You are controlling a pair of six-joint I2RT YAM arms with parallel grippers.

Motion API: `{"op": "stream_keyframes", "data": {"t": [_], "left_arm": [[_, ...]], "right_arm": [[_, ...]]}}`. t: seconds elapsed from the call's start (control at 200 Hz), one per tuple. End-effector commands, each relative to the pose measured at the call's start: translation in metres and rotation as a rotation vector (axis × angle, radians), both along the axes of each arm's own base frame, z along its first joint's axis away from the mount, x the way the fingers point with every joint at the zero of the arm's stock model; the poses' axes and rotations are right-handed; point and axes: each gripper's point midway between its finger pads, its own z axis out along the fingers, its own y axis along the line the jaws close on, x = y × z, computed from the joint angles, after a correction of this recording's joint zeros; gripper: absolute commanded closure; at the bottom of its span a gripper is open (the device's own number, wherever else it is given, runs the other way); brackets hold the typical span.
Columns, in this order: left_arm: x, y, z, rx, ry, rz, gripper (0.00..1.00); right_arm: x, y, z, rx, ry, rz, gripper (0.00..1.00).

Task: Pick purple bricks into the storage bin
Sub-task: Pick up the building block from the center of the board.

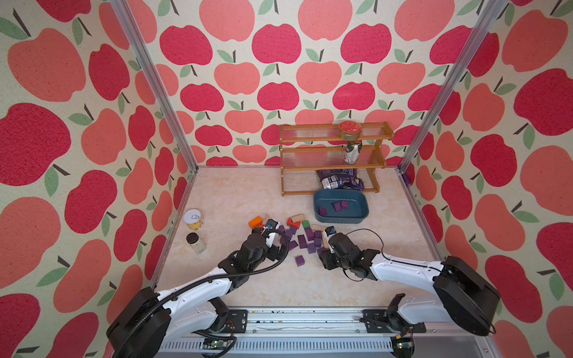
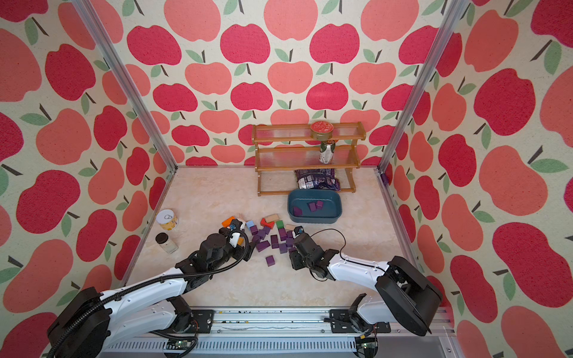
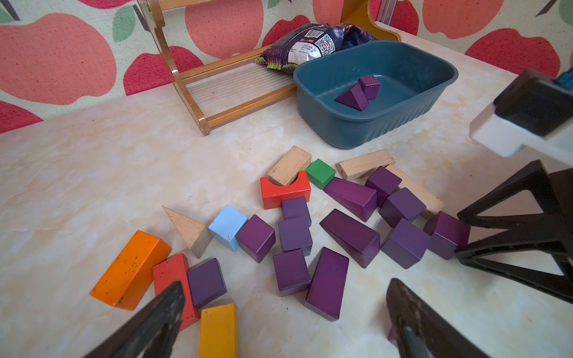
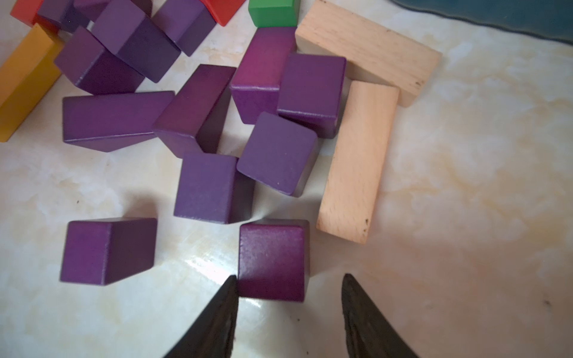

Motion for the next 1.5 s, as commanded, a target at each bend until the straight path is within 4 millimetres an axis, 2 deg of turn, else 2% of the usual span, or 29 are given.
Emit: {"op": "stream_keyframes", "data": {"t": [0.0, 0.16, 0.68, 0.87, 1.496], "left_arm": [[0.0036, 0.0012, -0.0008, 0.015, -0.001, 0.010, 0.01], [0.0047, -0.0005, -0.0023, 0.020, 0.010, 0.008, 0.01], [0.0035, 0.0015, 0.0006, 0.010, 0.002, 0.014, 0.01], [0.0036, 0.0010, 0.0006, 0.010, 0.003, 0.012, 0.01], [0.0034, 0.0005, 0.0002, 0.009, 0.007, 0.010, 0.01]], "right_arm": [[0.0066, 0.0113, 0.0088, 0.037, -0.015, -0.012, 0.49], [0.0083, 0.0151, 0.0070, 0.037, -0.010, -0.004, 0.54], [0.0108, 0.0160, 0.0046, 0.018, -0.009, -0.005, 0.55], [0.0117, 0.0151, 0.0060, 0.014, -0.016, -0.010, 0.61], [0.0135, 0.0088, 0.0035, -0.017, -0.016, -0.033, 0.64]]}}
